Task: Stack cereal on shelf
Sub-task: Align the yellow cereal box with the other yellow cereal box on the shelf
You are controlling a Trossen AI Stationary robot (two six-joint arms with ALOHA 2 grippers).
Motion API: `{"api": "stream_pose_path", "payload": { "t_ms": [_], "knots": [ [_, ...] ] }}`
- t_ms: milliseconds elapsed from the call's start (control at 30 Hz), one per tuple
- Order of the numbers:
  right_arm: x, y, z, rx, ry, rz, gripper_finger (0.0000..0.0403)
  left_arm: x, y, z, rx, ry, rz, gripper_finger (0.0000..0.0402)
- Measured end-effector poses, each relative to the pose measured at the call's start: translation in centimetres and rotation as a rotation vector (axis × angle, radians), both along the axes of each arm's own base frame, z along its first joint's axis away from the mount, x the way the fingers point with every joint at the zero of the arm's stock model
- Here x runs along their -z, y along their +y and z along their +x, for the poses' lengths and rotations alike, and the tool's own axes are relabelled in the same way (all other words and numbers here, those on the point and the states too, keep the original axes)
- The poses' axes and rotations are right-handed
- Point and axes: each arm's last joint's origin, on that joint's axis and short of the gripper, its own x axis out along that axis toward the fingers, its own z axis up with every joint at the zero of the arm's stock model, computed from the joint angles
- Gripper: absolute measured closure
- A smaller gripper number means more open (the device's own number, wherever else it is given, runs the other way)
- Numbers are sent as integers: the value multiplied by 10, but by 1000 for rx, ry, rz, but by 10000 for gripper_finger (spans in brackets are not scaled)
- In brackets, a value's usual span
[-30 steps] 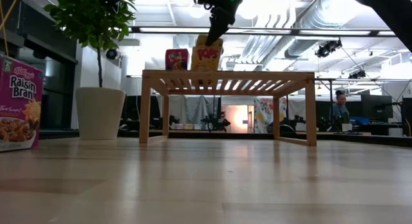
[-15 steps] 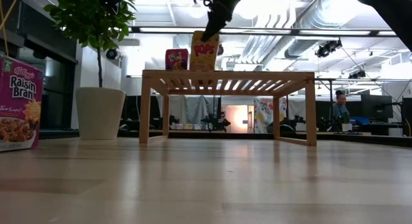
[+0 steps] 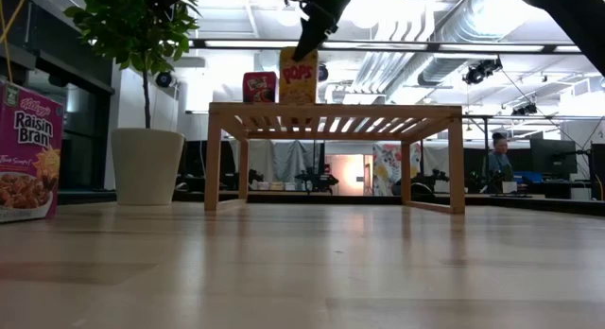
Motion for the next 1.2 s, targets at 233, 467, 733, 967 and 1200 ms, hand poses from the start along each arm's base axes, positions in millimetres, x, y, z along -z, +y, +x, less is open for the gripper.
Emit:
{"api": "stream_pose_path", "payload": {
  "t_ms": [233,467,733,967,1200],
  "knots": [
    [0,0,0,-5,3,2,203,0,0,0,0,4,1,183],
    [4,3,-3,-49,33,63,203,1,0,0,0,8,2,183],
    [2,1,-1,-56,29,6,203,1,0,0,0,8,1,183],
    [0,0,0,-45,16,-11,203,1,0,0,0,8,1,183],
    [2,1,-1,-69,21,30,203,1,0,0,0,8,1,183]
  ]
}}
